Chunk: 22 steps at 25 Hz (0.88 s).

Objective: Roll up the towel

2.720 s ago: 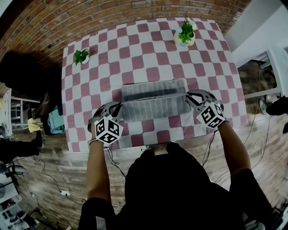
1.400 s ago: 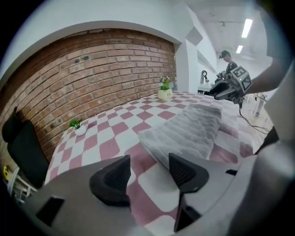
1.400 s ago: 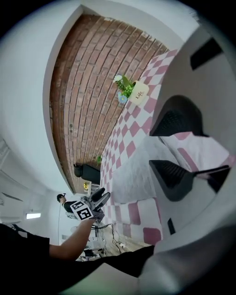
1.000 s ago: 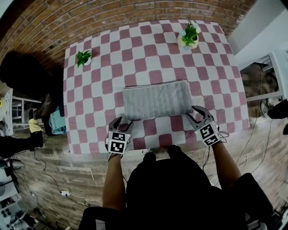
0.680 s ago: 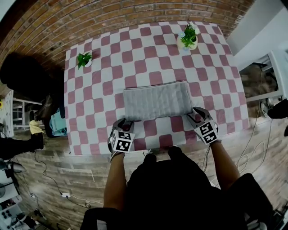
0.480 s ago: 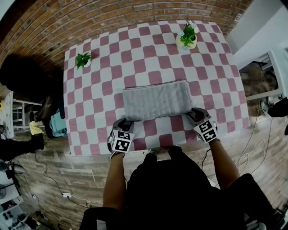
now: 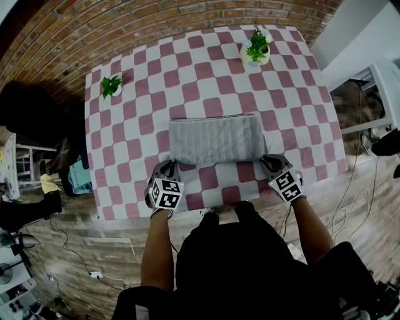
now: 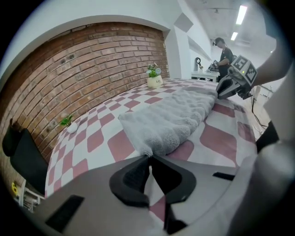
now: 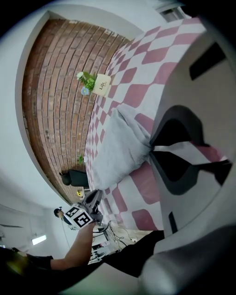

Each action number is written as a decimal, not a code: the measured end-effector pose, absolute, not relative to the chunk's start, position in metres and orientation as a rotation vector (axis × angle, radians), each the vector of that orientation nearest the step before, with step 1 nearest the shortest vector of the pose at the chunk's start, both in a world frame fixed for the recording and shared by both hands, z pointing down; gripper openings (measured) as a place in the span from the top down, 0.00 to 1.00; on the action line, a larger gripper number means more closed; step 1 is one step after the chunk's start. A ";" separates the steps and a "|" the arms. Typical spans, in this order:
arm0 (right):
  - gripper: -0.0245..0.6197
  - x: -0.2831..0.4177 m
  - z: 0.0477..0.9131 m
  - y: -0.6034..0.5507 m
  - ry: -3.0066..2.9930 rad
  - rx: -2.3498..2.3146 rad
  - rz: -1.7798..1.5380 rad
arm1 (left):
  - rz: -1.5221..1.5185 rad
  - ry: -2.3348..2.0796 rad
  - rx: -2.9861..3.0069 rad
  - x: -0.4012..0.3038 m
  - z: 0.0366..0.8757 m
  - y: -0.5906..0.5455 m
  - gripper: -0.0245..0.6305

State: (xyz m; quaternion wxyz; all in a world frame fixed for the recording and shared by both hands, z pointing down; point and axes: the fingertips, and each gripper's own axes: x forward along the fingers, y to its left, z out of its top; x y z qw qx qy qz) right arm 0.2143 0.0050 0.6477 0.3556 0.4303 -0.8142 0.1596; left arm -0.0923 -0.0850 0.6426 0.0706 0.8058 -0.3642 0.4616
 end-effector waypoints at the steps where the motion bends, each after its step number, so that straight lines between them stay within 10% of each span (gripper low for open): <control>1: 0.90 0.210 0.648 0.009 -2.107 1.098 0.411 | 1.407 -1.099 2.432 -0.094 0.642 -0.090 0.93; 22: 0.91 -0.018 0.632 0.048 -2.331 0.625 0.341 | 1.447 -1.119 2.679 -0.086 0.632 -0.271 0.77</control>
